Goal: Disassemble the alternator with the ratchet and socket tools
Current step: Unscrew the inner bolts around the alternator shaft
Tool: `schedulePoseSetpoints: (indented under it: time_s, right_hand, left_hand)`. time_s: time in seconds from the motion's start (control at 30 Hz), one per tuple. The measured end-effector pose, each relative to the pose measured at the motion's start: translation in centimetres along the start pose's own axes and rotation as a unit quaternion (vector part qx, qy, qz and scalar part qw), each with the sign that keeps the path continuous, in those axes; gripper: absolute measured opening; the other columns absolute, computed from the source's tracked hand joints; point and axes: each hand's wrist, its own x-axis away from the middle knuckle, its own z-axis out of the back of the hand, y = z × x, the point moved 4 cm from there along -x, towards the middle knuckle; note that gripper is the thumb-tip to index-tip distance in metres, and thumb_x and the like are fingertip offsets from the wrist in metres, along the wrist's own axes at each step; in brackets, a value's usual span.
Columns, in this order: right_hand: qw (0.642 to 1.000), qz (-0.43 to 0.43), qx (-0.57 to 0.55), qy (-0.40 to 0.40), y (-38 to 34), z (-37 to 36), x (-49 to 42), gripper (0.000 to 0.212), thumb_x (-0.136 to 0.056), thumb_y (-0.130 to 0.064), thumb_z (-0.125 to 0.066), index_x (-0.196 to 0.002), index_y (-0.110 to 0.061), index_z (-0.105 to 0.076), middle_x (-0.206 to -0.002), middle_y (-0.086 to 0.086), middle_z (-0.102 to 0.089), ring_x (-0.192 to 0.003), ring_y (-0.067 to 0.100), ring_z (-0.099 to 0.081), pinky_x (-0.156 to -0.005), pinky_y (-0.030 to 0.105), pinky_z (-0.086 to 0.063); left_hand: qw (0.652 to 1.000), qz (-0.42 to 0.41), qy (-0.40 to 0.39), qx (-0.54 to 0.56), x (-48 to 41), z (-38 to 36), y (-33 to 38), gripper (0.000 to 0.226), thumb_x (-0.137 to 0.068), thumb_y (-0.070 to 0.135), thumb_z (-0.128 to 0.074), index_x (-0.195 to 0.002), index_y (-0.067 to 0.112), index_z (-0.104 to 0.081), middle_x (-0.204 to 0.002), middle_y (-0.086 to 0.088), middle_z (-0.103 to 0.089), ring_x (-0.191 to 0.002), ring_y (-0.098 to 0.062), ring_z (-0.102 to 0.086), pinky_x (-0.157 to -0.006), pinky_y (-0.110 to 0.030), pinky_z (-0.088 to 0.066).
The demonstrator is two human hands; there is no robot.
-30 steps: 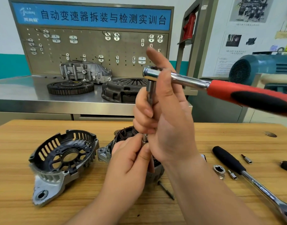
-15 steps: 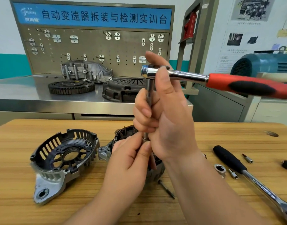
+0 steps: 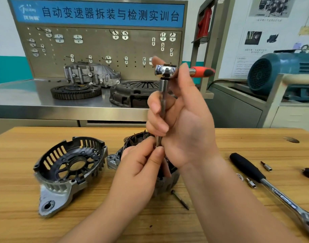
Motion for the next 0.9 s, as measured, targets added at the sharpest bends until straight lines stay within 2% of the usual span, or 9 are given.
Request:
schedulePoseSetpoints:
  time_s: [0.07,0.13,0.23,0.33,0.5,0.6,0.7,0.83,0.9]
  right_hand:
    - [0.999,0.051,0.015,0.007,-0.1,-0.4,0.2,0.032,-0.095,-0.040,-0.043,-0.115,-0.024,-0.062,-0.061,-0.001,-0.053,-0.040,0.008,-0.038,-0.041,0.018,-0.028]
    - [0.995,0.087,0.048,0.019,-0.2,-0.6,0.3,0.028,-0.092,-0.032,-0.049,-0.118,-0.032,-0.060,-0.064,0.001,-0.054,-0.042,0.010,-0.039,-0.041,0.019,-0.029]
    - [0.992,0.110,0.060,0.023,-0.4,-0.9,0.5,0.027,-0.091,-0.026,-0.053,-0.117,-0.030,-0.059,-0.061,0.000,-0.047,-0.041,0.008,-0.033,-0.039,0.019,-0.026]
    - [0.994,0.093,0.056,0.016,-0.5,-1.0,0.6,0.036,-0.084,-0.044,-0.054,-0.115,-0.027,-0.060,-0.053,-0.002,-0.038,-0.039,0.007,-0.026,-0.039,0.019,-0.021]
    - [0.999,0.025,0.020,-0.011,-0.1,-0.5,0.0,0.057,-0.081,-0.056,-0.042,-0.124,-0.020,-0.056,-0.048,-0.003,-0.032,-0.036,0.005,-0.021,-0.040,0.016,-0.017]
    - [0.999,-0.006,0.029,-0.028,0.0,-0.3,-0.1,0.059,-0.091,-0.057,-0.033,-0.105,-0.008,-0.062,-0.049,-0.002,-0.032,-0.037,0.006,-0.019,-0.040,0.018,-0.013]
    - [0.999,0.025,0.042,-0.016,-0.2,-0.7,0.1,0.042,-0.093,-0.047,-0.038,-0.120,-0.021,-0.058,-0.057,-0.001,-0.042,-0.039,0.006,-0.024,-0.039,0.019,-0.018]
    - [0.981,0.136,0.135,-0.005,-1.0,-1.7,0.5,0.031,-0.096,-0.023,-0.049,-0.125,-0.032,-0.053,-0.066,0.003,-0.048,-0.043,0.011,-0.035,-0.041,0.018,-0.032]
    - [0.975,0.156,0.156,-0.002,-1.3,-1.9,0.6,0.029,-0.096,-0.020,-0.048,-0.122,-0.029,-0.053,-0.066,0.005,-0.050,-0.043,0.012,-0.038,-0.042,0.019,-0.033]
  left_hand:
    - [1.000,0.004,0.011,0.003,0.0,0.1,0.1,0.030,-0.083,0.050,-0.041,-0.097,0.027,-0.056,-0.076,0.008,-0.069,-0.073,-0.011,-0.060,-0.084,-0.047,-0.047]
    - [1.000,0.015,0.024,0.006,0.0,0.2,0.0,0.020,-0.087,0.041,-0.046,-0.096,0.028,-0.058,-0.076,0.006,-0.069,-0.076,-0.013,-0.061,-0.082,-0.047,-0.048]
    - [0.999,0.010,0.034,-0.017,0.0,0.2,0.0,0.018,-0.087,0.034,-0.043,-0.092,0.026,-0.059,-0.073,0.003,-0.067,-0.069,-0.012,-0.059,-0.073,-0.033,-0.047]
    - [0.999,0.003,0.029,-0.019,0.0,0.2,0.2,0.014,-0.088,0.038,-0.045,-0.092,0.031,-0.057,-0.068,0.009,-0.065,-0.063,-0.007,-0.057,-0.065,-0.021,-0.042]
    - [0.999,-0.038,0.025,-0.029,0.4,0.1,0.5,0.033,-0.090,0.045,-0.034,-0.074,0.026,-0.055,-0.069,0.028,-0.060,-0.071,0.007,-0.053,-0.075,-0.026,-0.036]
    - [0.997,-0.043,0.026,-0.057,0.3,0.1,0.6,0.026,-0.095,0.031,-0.042,-0.071,0.024,-0.052,-0.068,0.034,-0.058,-0.071,0.013,-0.051,-0.073,-0.025,-0.035]
    - [0.998,-0.037,0.033,-0.049,0.2,0.1,0.1,0.027,-0.091,0.034,-0.044,-0.077,0.016,-0.057,-0.068,0.022,-0.061,-0.069,0.003,-0.053,-0.070,-0.025,-0.036]
    - [0.997,-0.010,0.065,-0.031,0.4,0.0,-0.2,0.042,-0.082,0.054,-0.036,-0.090,0.019,-0.059,-0.079,0.005,-0.065,-0.079,-0.019,-0.057,-0.074,-0.042,-0.047]
    - [0.997,-0.013,0.071,-0.033,0.3,-0.1,-0.1,0.036,-0.083,0.053,-0.036,-0.094,0.025,-0.056,-0.080,0.009,-0.067,-0.077,-0.013,-0.057,-0.074,-0.041,-0.047]
